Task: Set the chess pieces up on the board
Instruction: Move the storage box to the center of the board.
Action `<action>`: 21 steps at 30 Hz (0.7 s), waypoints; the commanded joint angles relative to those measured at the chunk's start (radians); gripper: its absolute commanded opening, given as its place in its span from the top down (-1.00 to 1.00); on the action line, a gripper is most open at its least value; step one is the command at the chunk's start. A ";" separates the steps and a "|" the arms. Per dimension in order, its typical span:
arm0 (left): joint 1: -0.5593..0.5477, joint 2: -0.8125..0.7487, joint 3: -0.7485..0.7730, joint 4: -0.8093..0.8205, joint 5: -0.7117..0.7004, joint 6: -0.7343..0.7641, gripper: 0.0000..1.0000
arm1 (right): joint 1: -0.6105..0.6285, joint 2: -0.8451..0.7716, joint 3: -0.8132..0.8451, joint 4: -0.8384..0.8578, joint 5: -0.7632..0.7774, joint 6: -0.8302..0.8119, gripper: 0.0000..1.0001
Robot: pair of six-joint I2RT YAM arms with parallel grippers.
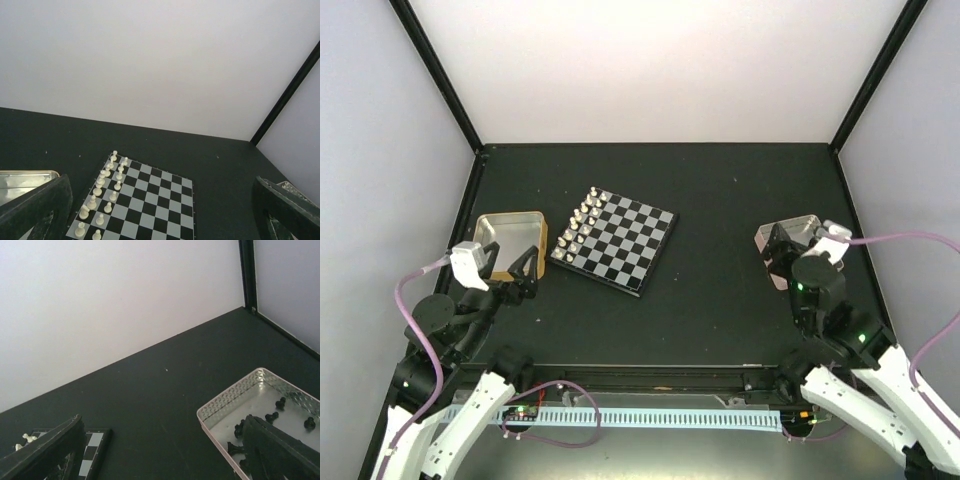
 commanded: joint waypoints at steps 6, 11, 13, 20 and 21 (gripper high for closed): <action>0.006 0.036 -0.022 0.069 0.024 0.032 -0.98 | -0.124 0.341 0.137 -0.012 -0.187 -0.038 -0.79; 0.006 0.032 -0.058 0.086 0.062 0.043 -0.98 | -0.410 0.482 0.053 0.096 -0.479 -0.063 -0.79; 0.006 0.033 -0.072 0.096 0.079 0.047 -0.98 | -0.513 0.547 0.030 0.121 -0.554 -0.066 -0.79; 0.006 0.050 -0.113 0.136 0.134 0.092 -0.98 | -0.763 0.776 0.012 0.197 -0.842 -0.068 -0.76; 0.006 0.050 -0.118 0.143 0.139 0.096 -0.98 | -0.779 0.807 0.016 0.205 -0.869 -0.068 -0.73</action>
